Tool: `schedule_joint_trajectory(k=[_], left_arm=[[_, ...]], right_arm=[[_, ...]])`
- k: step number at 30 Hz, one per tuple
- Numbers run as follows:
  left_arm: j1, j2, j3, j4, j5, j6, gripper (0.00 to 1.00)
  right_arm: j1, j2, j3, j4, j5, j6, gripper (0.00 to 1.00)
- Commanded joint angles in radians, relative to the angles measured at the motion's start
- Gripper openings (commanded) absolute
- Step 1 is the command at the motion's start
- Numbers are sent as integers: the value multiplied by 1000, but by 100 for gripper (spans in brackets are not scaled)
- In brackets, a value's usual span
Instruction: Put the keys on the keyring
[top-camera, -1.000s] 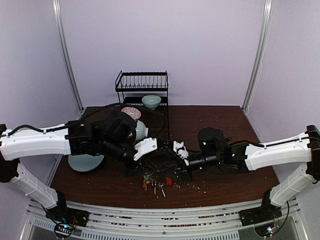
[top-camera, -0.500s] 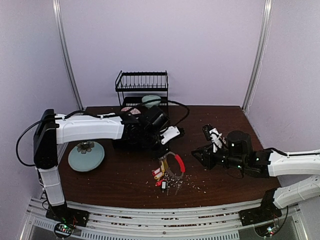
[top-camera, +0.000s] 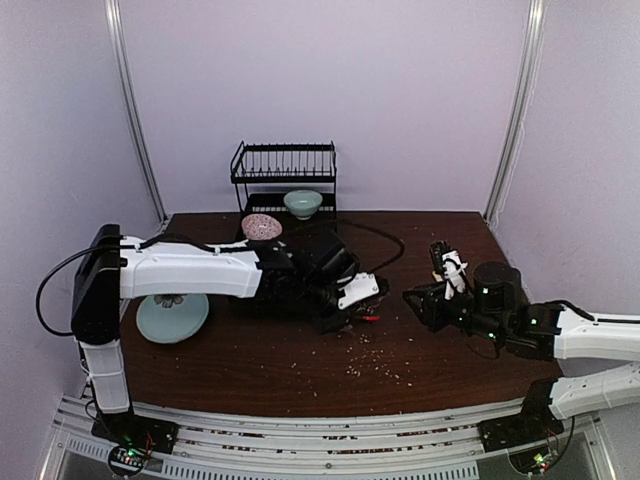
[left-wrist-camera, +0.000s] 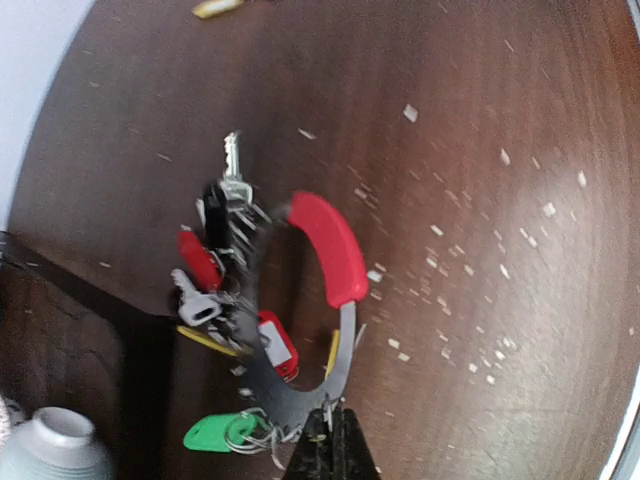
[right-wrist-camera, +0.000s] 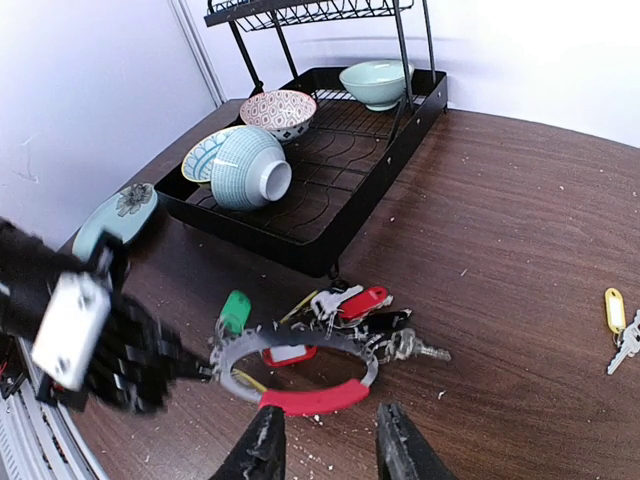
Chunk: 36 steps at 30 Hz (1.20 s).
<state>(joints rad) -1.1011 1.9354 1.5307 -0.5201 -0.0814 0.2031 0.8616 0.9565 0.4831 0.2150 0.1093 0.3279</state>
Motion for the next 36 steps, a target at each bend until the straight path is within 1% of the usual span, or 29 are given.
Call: schedule_joint_trajectory(k=[1, 4, 6, 8, 10, 12, 14, 17, 19, 20, 23, 26, 29, 33, 36], left_arm=[[-27, 2, -154, 50, 39, -7, 0], [-34, -20, -277, 108, 64, -25, 0], [-42, -28, -345, 127, 79, -29, 0], [-45, -31, -382, 134, 96, -41, 0], [-45, -42, -422, 155, 112, -53, 0], [-43, -52, -451, 172, 130, -56, 0], [-43, -49, -461, 175, 141, -57, 0], [-34, -51, -464, 169, 139, -66, 0], [-15, -72, -473, 186, 181, -83, 0], [-5, -89, -487, 205, 204, -88, 0], [2, -129, -525, 262, 254, -78, 8], [2, -115, -540, 292, 266, -87, 9], [3, -112, -576, 339, 256, -116, 9], [7, -180, -665, 445, 230, -144, 16], [12, -223, -745, 538, 217, -153, 14]], right_arm=[[-5, 14, -6, 0, 2, 12, 32], [-5, 36, 0, 21, -40, 15, 32], [-6, 62, 5, 40, -94, 13, 33], [-5, 94, 22, 45, -172, 5, 33], [-3, 123, 42, 49, -288, -7, 33], [-3, 146, 50, 76, -362, -5, 34], [-2, 174, 56, 96, -391, -1, 34], [-2, 217, 79, 79, -454, -13, 34], [0, 233, 79, 88, -517, -39, 34], [0, 235, 66, 112, -559, -61, 34], [1, 228, 5, 200, -659, -178, 37], [1, 243, -25, 266, -636, -318, 38], [1, 311, -19, 306, -633, -438, 38], [2, 407, 17, 314, -741, -554, 39], [2, 469, 31, 335, -785, -626, 40]])
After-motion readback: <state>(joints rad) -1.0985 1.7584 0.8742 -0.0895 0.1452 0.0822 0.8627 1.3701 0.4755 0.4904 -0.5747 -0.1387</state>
